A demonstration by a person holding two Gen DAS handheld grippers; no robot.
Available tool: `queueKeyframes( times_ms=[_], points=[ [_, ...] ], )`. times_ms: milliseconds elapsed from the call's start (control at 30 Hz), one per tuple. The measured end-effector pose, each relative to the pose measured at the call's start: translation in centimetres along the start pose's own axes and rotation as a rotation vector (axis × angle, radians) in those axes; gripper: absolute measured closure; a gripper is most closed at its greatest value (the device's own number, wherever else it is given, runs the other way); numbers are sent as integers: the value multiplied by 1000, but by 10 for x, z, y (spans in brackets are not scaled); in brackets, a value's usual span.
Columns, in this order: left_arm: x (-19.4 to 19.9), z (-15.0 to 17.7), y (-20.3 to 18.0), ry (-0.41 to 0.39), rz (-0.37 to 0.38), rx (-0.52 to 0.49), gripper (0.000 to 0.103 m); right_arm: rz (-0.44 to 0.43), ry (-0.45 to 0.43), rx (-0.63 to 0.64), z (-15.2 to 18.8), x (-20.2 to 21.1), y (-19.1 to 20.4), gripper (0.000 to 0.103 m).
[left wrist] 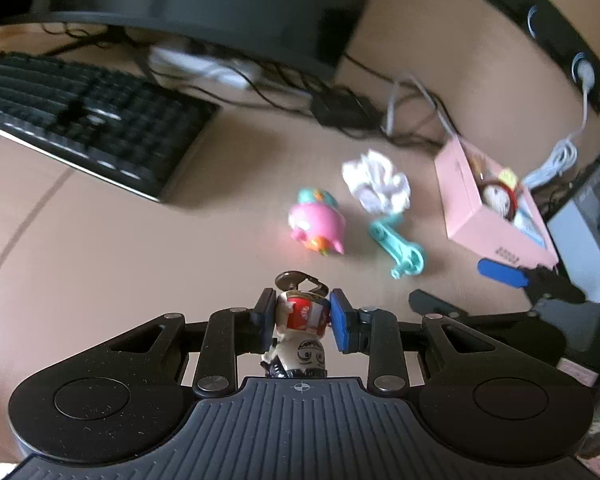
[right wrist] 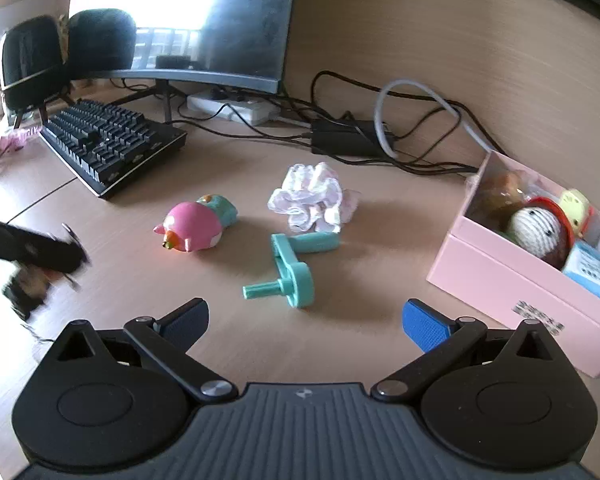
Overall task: Organize objects
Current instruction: 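Carry the figure keychain toward the box with the left gripper while the right grasps the pink pig toy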
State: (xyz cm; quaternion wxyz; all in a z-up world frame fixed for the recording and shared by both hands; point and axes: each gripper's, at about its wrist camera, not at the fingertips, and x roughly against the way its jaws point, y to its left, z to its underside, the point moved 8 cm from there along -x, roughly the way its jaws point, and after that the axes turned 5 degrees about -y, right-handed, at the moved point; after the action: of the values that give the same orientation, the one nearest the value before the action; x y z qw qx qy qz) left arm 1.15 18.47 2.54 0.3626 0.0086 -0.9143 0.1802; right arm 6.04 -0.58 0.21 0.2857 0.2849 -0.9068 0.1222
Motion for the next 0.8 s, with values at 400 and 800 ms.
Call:
queueKeyframes(
  times_ms=[400, 800],
  points=[
    [38, -7, 54, -2, -9, -4, 71, 30, -24, -149, -31, -48, 32, 10],
    [36, -13, 68, 28, 89, -10, 71, 26, 108, -119, -45, -86, 85, 50]
  ],
)
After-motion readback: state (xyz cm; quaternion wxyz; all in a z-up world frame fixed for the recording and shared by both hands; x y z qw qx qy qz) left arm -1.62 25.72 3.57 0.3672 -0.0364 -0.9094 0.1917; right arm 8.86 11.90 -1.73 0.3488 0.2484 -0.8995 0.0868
